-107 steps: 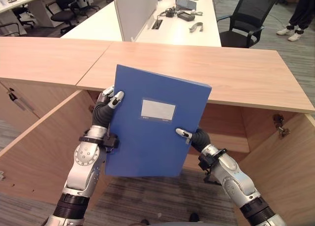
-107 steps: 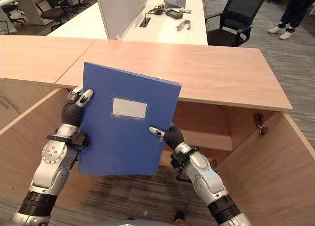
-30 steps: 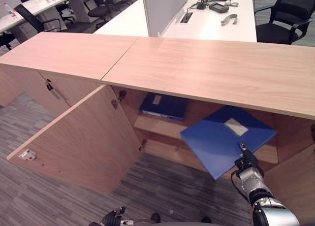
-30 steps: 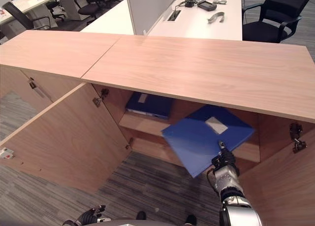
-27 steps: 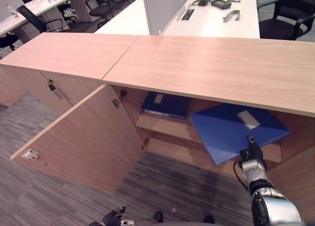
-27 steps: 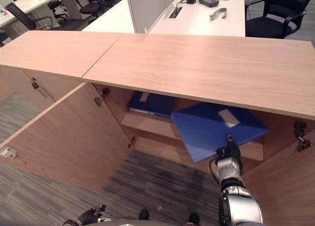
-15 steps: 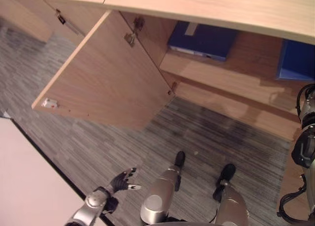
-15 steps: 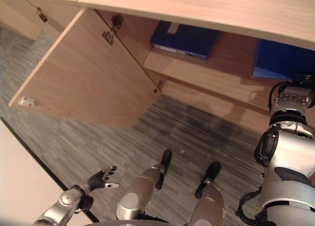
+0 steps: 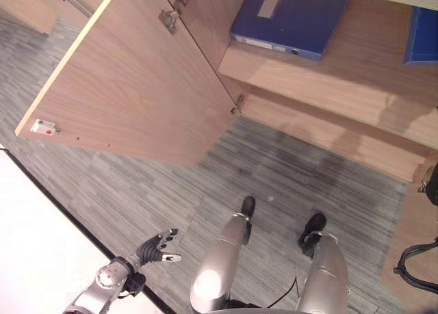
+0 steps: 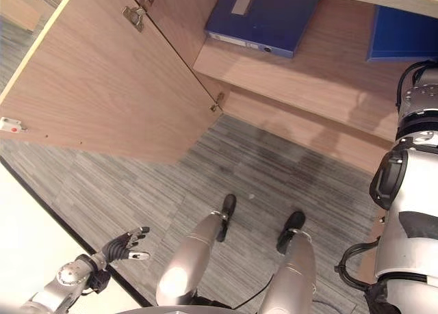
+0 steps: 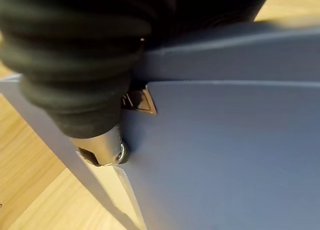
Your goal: Put the empty folder in the office cabinet
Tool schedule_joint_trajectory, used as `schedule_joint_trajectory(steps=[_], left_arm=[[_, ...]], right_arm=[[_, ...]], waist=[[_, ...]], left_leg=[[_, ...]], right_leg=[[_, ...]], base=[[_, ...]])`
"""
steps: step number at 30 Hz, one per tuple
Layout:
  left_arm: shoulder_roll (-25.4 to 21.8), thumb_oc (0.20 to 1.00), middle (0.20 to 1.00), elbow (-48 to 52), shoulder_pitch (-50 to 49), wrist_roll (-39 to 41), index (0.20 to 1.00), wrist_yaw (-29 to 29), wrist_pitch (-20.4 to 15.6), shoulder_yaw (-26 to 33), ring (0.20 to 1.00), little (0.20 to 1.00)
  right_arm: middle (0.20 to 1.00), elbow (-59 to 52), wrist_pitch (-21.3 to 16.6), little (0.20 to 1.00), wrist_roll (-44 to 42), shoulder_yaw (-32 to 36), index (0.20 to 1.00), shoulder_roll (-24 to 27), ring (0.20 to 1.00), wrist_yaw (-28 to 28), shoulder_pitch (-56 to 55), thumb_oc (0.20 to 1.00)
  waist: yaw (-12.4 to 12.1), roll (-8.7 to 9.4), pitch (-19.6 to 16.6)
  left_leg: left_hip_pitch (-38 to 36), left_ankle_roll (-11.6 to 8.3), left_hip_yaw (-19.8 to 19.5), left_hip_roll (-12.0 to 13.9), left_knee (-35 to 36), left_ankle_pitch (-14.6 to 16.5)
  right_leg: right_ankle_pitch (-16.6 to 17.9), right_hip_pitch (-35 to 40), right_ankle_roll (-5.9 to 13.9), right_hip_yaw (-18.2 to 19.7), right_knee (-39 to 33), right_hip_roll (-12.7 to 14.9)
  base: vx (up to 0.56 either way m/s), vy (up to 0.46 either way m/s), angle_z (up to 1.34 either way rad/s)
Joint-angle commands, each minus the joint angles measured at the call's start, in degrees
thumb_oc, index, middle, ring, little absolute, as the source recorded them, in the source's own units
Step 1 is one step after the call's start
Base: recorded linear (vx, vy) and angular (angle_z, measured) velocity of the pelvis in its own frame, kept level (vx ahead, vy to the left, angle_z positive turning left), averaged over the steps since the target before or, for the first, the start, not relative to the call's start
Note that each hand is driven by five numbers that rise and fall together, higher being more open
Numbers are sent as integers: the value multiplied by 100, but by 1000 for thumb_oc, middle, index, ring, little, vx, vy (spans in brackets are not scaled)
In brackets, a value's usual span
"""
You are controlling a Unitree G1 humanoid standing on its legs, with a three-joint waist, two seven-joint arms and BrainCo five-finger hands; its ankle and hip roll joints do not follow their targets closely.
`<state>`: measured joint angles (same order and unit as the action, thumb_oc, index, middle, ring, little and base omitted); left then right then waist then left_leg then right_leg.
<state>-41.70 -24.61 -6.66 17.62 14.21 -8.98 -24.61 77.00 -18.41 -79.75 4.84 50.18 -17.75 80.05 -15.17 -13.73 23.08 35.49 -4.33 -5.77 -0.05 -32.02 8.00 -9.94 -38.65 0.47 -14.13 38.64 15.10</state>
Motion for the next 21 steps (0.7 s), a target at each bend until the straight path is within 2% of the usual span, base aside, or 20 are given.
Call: schedule_joint_trajectory(steps=[1, 7, 8, 10, 11, 12, 13, 14, 15, 16, 17, 19, 21], left_arm=[[-339, 1000, 1000, -87, -312, 174, 1000, -43, -117, 26, 1000, 1000], [-599, 1000, 1000, 95, -311, 282, 1000, 64, -184, -133, 1000, 1000], [-405, 1000, 1000, -598, 248, -1166, 1000, -909, -139, -475, 1000, 1000], [-268, 1000, 1000, -701, 536, -1431, 1000, -1023, -176, -621, 1000, 1000], [-201, 1000, 1000, -792, 740, -1579, 1000, -1033, -110, -718, 1000, 1000], [-15, 1000, 1000, -910, 759, -1674, 1000, -1113, -200, -765, 1000, 1000], [14, 1000, 1000, -932, 775, -1682, 1000, -1122, -213, -773, 1000, 1000], [47, 1000, 1000, -602, 459, -428, 1000, -172, -308, -753, 1000, 1000], [357, 1000, 1000, -743, 804, -118, 1000, -661, -33, -858, 1000, 1000], [289, 1000, 1000, -785, 666, -134, 1000, -485, -270, -859, 1000, 1000], [-66, 1000, 1000, -634, 870, -1531, 1000, -1332, -364, -904, 1000, 1000], [-312, 1000, 1000, -84, 1007, -1819, 1000, -1527, -350, -844, 1000, 1000], [-297, 1000, 1000, 200, 974, -1917, 1000, -1636, -343, -738, 1000, 1000]], right_arm=[[200, -429, -243, 200, 333, -535, 200, 709, 200, 175, 383, 200], [200, -481, -374, 200, 248, -1043, 200, 884, 200, 131, 1121, 200], [200, -571, -396, 200, 371, -1159, 200, 618, 200, -106, 1344, 200], [200, -596, -543, 200, 431, -1351, 200, 714, 200, -155, 1435, 200], [200, -542, -601, 200, 548, -1461, 200, 661, 200, -341, 1491, 200], [200, -624, -570, 200, 663, -1582, 200, 695, 200, -408, 1646, 200], [200, -625, -567, 200, 672, -1614, 200, 697, 200, -424, 1677, 200], [200, -755, -450, 200, 644, -1617, 200, 781, 200, -252, 1571, 200], [200, -694, -508, 200, 500, -1613, 200, 674, 200, -335, 1521, 200], [200, -623, -434, 200, 622, -1775, 200, 752, 200, -307, 1628, 200], [200, -497, -532, 200, 582, -1756, 200, 886, 200, -403, 1641, 200], [200, -417, -480, 200, 814, -1746, 200, 869, 200, -489, 1683, 200], [200, -548, -568, 200, 928, -1588, 200, 829, 200, -686, 1555, 200]], waist=[[-152, 50, -467], [-207, -132, -546], [-65, -44, -542], [-93, -92, -531], [-47, -41, -545], [-72, -69, -530], [-73, -80, -532], [-70, -134, -495], [-53, -130, -509], [-86, -160, -480], [-87, -265, -478], [-91, -363, -420], [-42, -437, -369]], left_leg=[[-24, 151, -302, 43, -92, 635], [196, 102, -321, -52, 54, 528], [240, 88, -299, -42, 67, 563], [291, 77, -284, -61, 151, 477], [317, 68, -264, -54, 176, 467], [381, 62, -250, -79, 214, 430], [392, 62, -245, -82, 215, 427], [407, 55, -222, -110, 261, 426], [472, 55, -217, -120, 333, 364], [519, 58, -237, -142, 340, 331], [544, 64, -253, -168, 341, 322], [677, 58, -270, -194, 307, 284], [808, 47, -259, -268, 257, 269]], right_leg=[[-1256, 176, 474, 351, 487, -225], [-1310, -246, 501, 413, 689, -97], [-1369, -358, 506, 469, 753, -102], [-1319, -476, 501, 504, 765, -82], [-1322, -514, 500, 503, 755, -88], [-1331, -603, 494, 525, 768, -67], [-1331, -620, 494, 531, 775, -64], [-1359, -730, 476, 595, 836, -67], [-1354, -806, 459, 586, 837, -58], [-1360, -886, 446, 638, 890, -46], [-1381, -939, 450, 655, 953, 5], [-1382, -1038, 447, 685, 1035, 21], [-1419, -1199, 434, 747, 1144, 54]], base=[[0, 0, 0], [7, 3, 1], [18, 11, 6], [-15, 9, 7], [-7, 11, -4], [1, 3, -7], [-11, -2, -5], [0, 0, 0], [-26, -4, -3], [0, 13, -3], [-12, -25, -7], [-14, -28, 2], [-33, -3, 20]])
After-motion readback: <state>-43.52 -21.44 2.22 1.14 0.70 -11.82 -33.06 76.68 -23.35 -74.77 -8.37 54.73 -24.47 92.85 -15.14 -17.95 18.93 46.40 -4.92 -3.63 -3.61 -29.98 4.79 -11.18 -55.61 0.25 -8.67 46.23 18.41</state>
